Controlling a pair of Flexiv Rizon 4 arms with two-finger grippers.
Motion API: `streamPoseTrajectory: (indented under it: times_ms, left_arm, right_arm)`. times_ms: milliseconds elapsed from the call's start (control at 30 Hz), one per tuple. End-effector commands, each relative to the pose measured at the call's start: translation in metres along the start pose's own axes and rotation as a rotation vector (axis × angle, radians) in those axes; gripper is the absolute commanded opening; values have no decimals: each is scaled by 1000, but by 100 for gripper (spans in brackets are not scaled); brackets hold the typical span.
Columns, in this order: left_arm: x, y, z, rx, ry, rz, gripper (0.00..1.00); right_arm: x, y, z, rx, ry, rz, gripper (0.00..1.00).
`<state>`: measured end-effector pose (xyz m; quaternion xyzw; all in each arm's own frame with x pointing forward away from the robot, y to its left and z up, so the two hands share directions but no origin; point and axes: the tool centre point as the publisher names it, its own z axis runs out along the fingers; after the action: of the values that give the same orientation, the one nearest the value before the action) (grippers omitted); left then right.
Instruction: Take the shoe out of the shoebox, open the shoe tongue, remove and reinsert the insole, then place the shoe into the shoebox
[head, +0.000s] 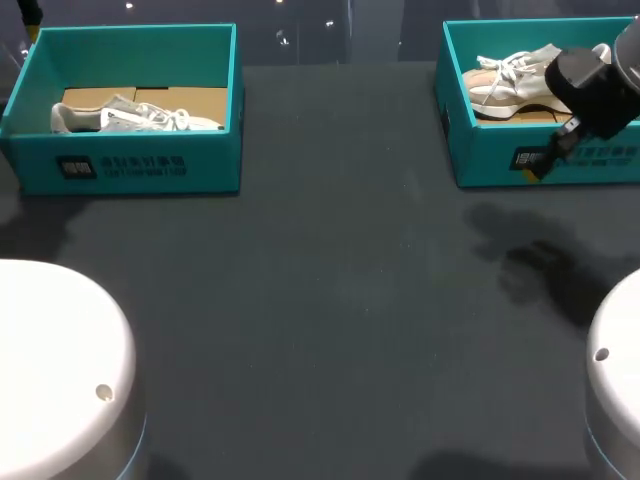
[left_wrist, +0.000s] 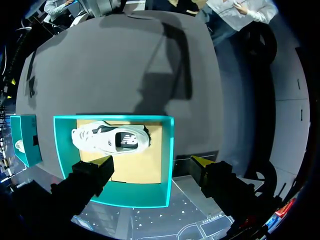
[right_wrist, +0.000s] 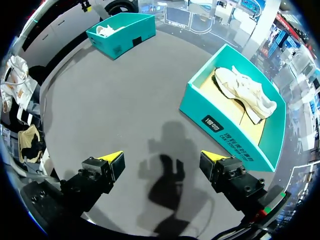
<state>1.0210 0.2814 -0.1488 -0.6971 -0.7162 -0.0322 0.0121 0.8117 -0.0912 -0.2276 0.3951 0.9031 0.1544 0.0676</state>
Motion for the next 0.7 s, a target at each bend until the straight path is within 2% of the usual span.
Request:
streamPoseTrajectory:
  times_ms: [33, 233, 300, 400, 467, 700]
  left_arm:
    - [0, -1, 0, -2, 1, 1, 100]
    - [0, -1, 0, -2, 1, 1, 100]
    - [0, -1, 0, -2, 1, 1, 100]
    - [0, -1, 0, -2, 1, 1, 100]
    - [0, -1, 0, -2, 1, 1, 100]
    - [0, -1, 0, -2, 1, 1, 100]
  right_arm:
    - [3, 3, -1, 43, -15, 2, 100]
    - [3, 3, -1, 43, -15, 2, 100]
    - [-21, 11, -1, 58, -16, 73, 100]
    - [-60, 25, 0, 168, -17, 192, 100]
    - [-82, 35, -1, 209, -40, 246, 100]
    - [-152, 59, -4, 255, -122, 395, 100]
